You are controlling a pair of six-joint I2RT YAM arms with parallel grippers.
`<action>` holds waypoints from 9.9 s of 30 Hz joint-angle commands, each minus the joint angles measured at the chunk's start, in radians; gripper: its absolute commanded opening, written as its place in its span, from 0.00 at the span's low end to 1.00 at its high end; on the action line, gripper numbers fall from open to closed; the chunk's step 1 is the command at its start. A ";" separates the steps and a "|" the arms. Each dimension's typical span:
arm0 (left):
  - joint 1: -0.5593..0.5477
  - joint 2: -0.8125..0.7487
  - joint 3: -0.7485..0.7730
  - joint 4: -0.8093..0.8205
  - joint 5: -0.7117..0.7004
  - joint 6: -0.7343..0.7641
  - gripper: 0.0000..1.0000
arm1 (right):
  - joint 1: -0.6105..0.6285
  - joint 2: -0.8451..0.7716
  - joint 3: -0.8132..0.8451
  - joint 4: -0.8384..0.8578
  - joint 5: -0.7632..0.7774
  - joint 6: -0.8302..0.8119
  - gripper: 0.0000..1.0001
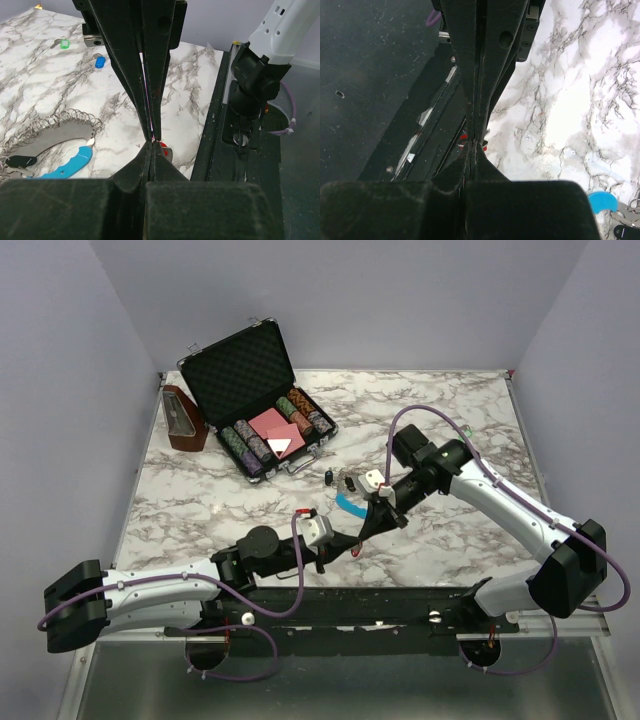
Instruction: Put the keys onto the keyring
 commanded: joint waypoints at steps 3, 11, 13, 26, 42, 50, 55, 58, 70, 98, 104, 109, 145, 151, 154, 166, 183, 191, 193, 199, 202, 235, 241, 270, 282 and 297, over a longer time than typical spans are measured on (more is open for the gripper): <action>-0.003 -0.042 -0.012 0.018 -0.084 -0.052 0.00 | 0.001 -0.002 -0.029 0.074 -0.022 0.089 0.09; -0.005 -0.104 -0.075 0.070 -0.130 -0.116 0.00 | 0.000 -0.003 -0.050 0.138 -0.023 0.168 0.22; -0.005 -0.108 -0.081 0.078 -0.130 -0.122 0.00 | 0.000 0.001 -0.052 0.143 -0.031 0.177 0.24; -0.005 -0.096 -0.092 0.121 -0.145 -0.148 0.00 | 0.000 0.021 -0.050 0.192 -0.086 0.240 0.26; -0.005 -0.093 -0.103 0.121 -0.165 -0.162 0.00 | -0.002 0.023 -0.044 0.232 -0.088 0.301 0.01; -0.005 -0.232 -0.133 0.037 -0.254 -0.158 0.58 | -0.006 0.008 -0.032 0.105 0.106 0.239 0.01; 0.005 -0.508 -0.124 -0.254 -0.340 -0.084 0.72 | -0.068 -0.002 -0.003 -0.134 0.392 0.105 0.01; 0.009 -0.671 -0.077 -0.472 -0.380 -0.026 0.74 | -0.163 -0.029 -0.015 -0.255 0.550 0.031 0.01; 0.008 -0.762 0.012 -0.698 -0.382 0.049 0.76 | -0.352 0.047 -0.265 -0.216 1.331 0.045 0.01; 0.008 -0.779 -0.026 -0.655 -0.374 0.052 0.77 | -0.350 0.506 -0.079 -0.004 1.222 0.260 0.05; 0.008 -0.776 -0.026 -0.655 -0.372 0.051 0.77 | -0.350 0.495 -0.061 -0.010 1.198 0.264 0.16; 0.008 -0.780 -0.024 -0.655 -0.372 0.051 0.77 | -0.350 0.472 -0.026 -0.027 1.190 0.271 0.24; 0.435 -0.207 0.095 -0.665 -0.014 -0.678 0.99 | -0.459 0.006 -0.374 1.057 0.072 1.106 0.98; 0.532 0.077 0.274 -0.668 0.161 -0.618 0.99 | -0.459 0.009 -0.389 1.106 0.090 1.173 0.98; 0.540 0.203 0.373 -0.688 0.220 -0.586 0.98 | -0.460 0.050 -0.337 1.071 0.240 1.249 0.94; 0.540 0.212 0.338 -0.657 0.212 -0.602 0.96 | -0.465 0.319 -0.067 0.759 0.455 1.127 0.53; 0.541 0.108 0.253 -0.672 0.194 -0.572 0.96 | -0.563 0.411 -0.029 0.375 0.354 0.712 0.46; 0.540 0.105 0.236 -0.652 0.197 -0.583 0.96 | -0.557 0.434 -0.049 0.315 0.322 0.674 0.38; 0.542 0.108 0.238 -0.651 0.198 -0.581 0.96 | -0.549 0.423 -0.071 0.324 0.326 0.685 0.40; 0.542 0.126 0.243 -0.636 0.208 -0.587 0.95 | -0.514 0.425 -0.090 0.362 0.363 0.715 0.44; 0.540 0.126 0.241 -0.636 0.211 -0.592 0.95 | -0.511 0.426 -0.090 0.376 0.378 0.734 0.43; 0.532 0.099 0.209 -0.506 0.341 -0.523 0.87 | -0.444 0.397 -0.049 0.347 0.319 0.716 0.01; 0.326 -0.008 0.229 -0.458 0.326 -0.186 0.87 | -0.436 0.301 0.052 0.024 0.023 0.357 0.01; 0.121 0.005 0.226 -0.157 0.134 0.126 0.56 | -0.218 0.011 0.149 -0.297 0.012 -0.255 0.01; 0.121 0.102 0.279 -0.158 0.125 0.083 0.47 | -0.204 0.029 0.186 -0.297 -0.051 -0.240 0.01; 0.120 0.189 0.350 -0.235 0.109 0.154 0.41 | -0.200 0.038 0.192 -0.291 -0.062 -0.220 0.01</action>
